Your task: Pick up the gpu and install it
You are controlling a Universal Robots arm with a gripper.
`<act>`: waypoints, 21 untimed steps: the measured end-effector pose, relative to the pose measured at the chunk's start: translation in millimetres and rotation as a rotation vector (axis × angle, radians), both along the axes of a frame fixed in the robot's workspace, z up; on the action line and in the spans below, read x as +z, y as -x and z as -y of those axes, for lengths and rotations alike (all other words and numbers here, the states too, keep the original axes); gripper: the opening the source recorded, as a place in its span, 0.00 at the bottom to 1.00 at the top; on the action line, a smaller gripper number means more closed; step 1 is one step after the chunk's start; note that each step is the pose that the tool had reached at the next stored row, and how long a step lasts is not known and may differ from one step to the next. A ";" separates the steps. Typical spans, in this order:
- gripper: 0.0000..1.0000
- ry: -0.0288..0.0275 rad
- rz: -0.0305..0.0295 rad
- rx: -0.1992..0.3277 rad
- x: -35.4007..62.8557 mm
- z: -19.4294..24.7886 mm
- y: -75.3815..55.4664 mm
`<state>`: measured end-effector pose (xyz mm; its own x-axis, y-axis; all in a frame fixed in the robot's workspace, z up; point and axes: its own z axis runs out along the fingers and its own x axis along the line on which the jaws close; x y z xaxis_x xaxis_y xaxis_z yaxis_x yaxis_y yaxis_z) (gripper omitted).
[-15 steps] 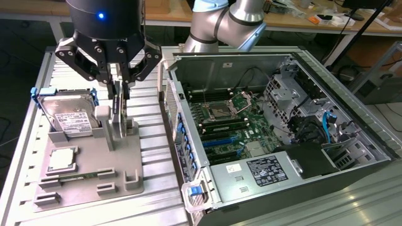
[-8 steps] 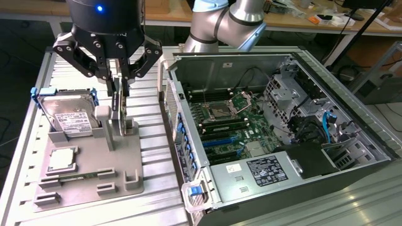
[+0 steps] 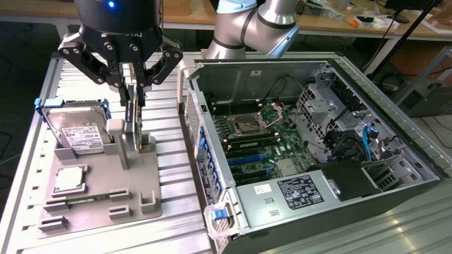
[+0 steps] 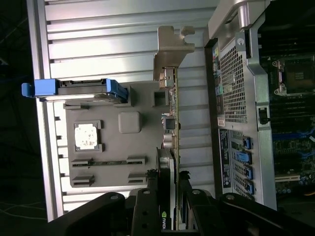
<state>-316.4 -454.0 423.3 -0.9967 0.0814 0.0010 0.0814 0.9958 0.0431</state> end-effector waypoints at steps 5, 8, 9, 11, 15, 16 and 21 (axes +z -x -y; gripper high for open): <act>0.27 0.0000 0.0000 0.000 0.0 0.0 0.0; 0.27 0.0000 0.0000 0.000 0.0 0.0 0.0; 0.27 -0.0001 0.0000 0.000 0.0 0.0 0.0; 0.27 0.0000 0.0000 0.000 0.0 0.0 -0.1; 0.27 0.0001 -0.0001 0.000 0.1 0.0 -3.5; 0.27 0.0000 0.0000 0.000 0.0 0.0 -4.6; 0.27 0.0000 -0.0001 0.000 0.0 0.0 -10.5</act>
